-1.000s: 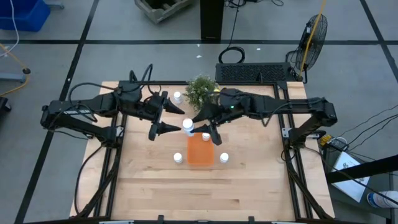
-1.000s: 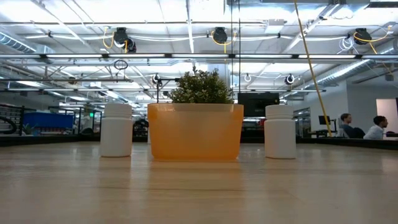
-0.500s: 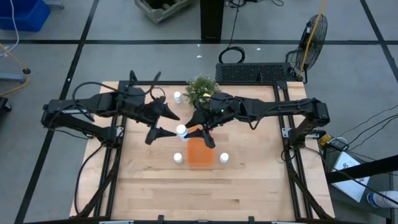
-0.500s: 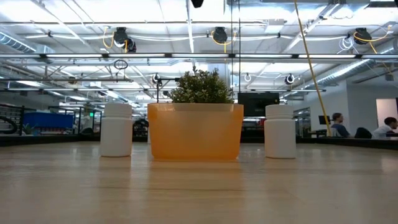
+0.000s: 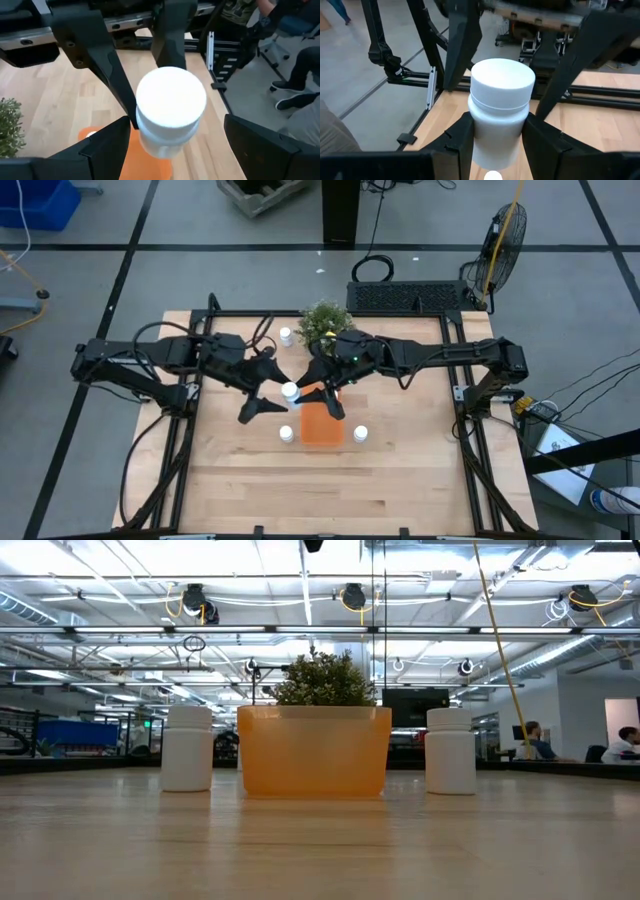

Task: Pick and place pill bottles into a basket
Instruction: Put the white medicine bottle into the orange bin

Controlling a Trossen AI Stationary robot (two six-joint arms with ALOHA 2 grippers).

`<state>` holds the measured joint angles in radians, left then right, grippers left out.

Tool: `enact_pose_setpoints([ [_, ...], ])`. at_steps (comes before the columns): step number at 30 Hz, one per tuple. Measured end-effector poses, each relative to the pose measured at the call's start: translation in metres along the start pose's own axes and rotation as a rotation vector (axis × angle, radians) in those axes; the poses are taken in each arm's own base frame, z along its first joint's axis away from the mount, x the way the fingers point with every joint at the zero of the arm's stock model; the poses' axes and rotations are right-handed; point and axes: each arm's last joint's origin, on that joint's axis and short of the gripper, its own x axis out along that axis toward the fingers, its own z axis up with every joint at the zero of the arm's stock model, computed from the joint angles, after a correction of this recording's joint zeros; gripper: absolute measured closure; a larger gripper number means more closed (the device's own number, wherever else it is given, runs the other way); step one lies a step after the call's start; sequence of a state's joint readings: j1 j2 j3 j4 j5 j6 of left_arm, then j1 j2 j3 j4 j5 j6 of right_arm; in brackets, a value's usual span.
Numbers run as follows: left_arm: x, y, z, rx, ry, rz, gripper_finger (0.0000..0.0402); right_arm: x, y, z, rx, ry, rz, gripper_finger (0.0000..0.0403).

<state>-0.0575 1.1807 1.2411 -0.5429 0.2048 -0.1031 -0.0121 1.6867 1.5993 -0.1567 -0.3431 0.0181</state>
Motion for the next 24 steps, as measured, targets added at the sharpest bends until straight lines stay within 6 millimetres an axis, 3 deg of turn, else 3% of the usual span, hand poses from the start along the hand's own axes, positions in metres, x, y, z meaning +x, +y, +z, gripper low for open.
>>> enact_pose_setpoints([
  [24, 0.000, 0.000, 0.010, -0.012, -0.109, 0.037, 0.0076, 0.000, 0.000, -0.002, 0.005, 0.019, -0.004, 0.0275],
])
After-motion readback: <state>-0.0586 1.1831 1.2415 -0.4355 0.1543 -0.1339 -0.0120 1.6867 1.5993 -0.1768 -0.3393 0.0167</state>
